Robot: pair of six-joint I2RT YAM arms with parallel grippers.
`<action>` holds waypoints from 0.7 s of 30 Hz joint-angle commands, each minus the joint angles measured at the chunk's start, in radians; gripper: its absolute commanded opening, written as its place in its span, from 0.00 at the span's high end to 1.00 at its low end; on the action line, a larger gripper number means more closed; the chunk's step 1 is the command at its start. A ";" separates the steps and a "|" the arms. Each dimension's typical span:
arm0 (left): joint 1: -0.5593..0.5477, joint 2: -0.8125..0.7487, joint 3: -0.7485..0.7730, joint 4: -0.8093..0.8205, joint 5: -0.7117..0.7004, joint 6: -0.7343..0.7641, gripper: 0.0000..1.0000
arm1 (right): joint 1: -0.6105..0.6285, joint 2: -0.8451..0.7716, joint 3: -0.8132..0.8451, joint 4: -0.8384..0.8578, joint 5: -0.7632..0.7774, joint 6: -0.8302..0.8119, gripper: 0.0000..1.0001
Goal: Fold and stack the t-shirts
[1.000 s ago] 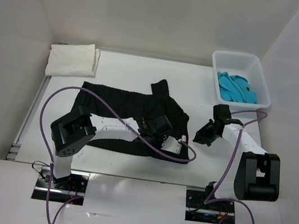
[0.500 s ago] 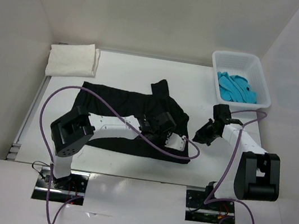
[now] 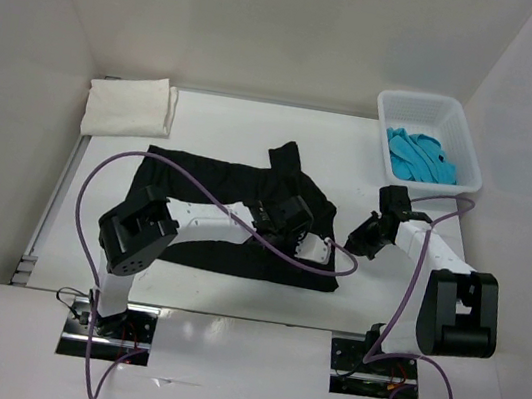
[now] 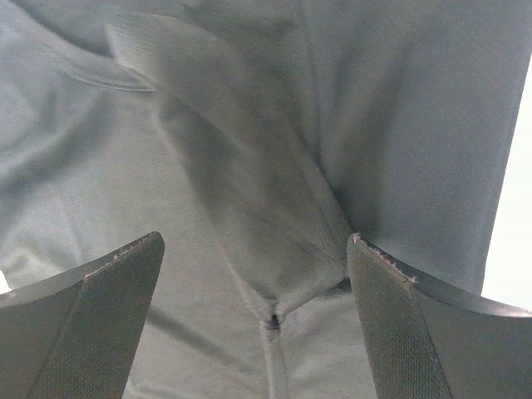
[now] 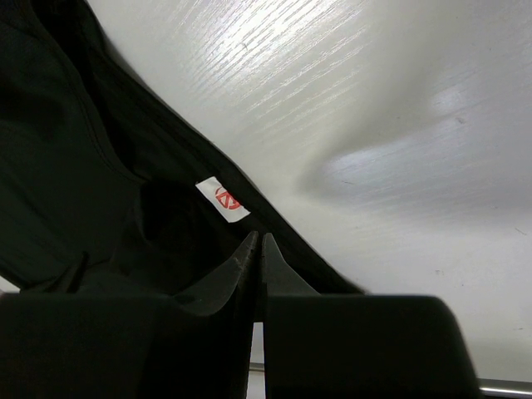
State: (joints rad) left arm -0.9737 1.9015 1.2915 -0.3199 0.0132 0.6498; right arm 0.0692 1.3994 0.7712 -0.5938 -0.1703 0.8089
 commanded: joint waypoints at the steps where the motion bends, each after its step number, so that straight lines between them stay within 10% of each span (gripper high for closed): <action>1: -0.002 0.014 0.034 -0.024 0.057 0.002 0.03 | 0.006 0.009 -0.010 0.028 0.000 -0.014 0.92; 21: -0.002 0.013 0.112 -0.094 0.119 -0.027 0.02 | 0.006 0.018 -0.010 0.028 0.000 -0.024 0.91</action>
State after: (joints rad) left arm -0.9737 1.9160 1.3548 -0.3920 0.0772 0.6464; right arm 0.0692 1.4143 0.7712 -0.5915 -0.1707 0.7944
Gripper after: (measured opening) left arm 0.982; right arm 0.089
